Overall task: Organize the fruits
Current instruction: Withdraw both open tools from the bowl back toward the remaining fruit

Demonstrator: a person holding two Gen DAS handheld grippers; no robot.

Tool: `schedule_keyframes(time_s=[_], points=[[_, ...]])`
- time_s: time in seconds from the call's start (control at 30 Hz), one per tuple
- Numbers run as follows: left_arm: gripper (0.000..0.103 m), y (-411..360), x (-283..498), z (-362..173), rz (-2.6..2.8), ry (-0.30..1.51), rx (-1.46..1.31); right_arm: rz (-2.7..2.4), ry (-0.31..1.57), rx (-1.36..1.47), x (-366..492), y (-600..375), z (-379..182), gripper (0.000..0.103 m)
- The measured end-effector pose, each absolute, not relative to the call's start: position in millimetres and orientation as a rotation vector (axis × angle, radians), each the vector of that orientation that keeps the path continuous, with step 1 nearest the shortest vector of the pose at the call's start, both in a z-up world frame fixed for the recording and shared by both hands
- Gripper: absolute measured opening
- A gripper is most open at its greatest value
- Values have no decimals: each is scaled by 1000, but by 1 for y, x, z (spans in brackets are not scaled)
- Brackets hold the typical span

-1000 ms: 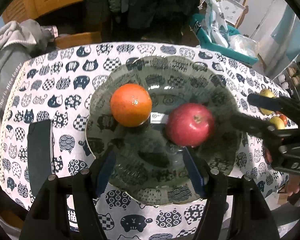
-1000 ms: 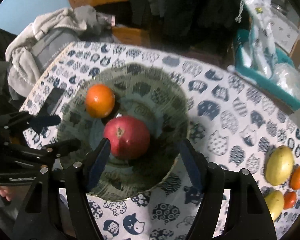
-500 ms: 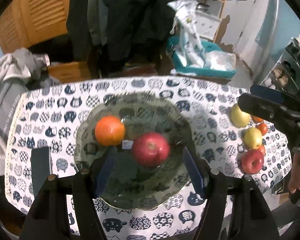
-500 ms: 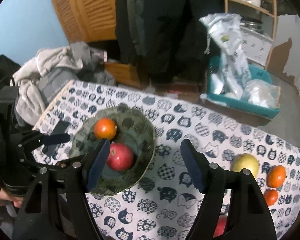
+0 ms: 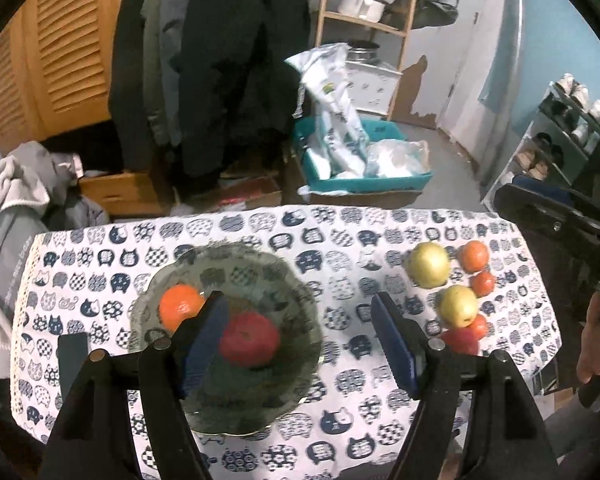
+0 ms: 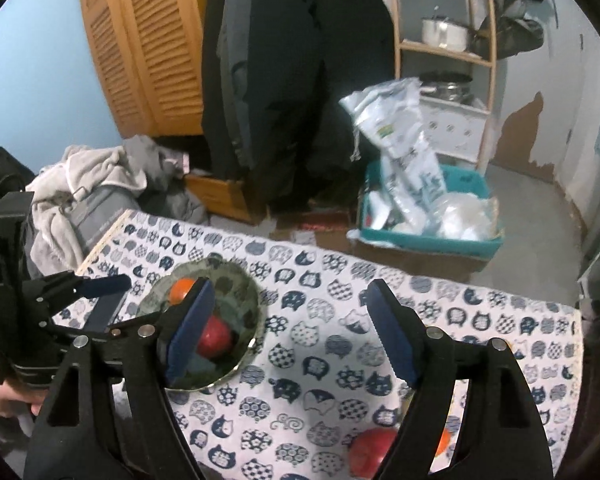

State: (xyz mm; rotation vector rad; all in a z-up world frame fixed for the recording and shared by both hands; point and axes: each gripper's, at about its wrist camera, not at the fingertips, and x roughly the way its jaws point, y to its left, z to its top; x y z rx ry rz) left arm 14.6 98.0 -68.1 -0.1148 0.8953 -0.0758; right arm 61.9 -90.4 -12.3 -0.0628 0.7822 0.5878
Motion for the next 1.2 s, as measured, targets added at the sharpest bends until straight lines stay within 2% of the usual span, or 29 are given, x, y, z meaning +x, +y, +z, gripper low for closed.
schedule_keyframes(time_s=[0.63,1.2], points=[[77,22,35,-46,-181,870,-66,455,726,-13,51,-192,9,81],[80,-45,58,-46,-264,894,-22,336,770,58,56,-271,-10,81]])
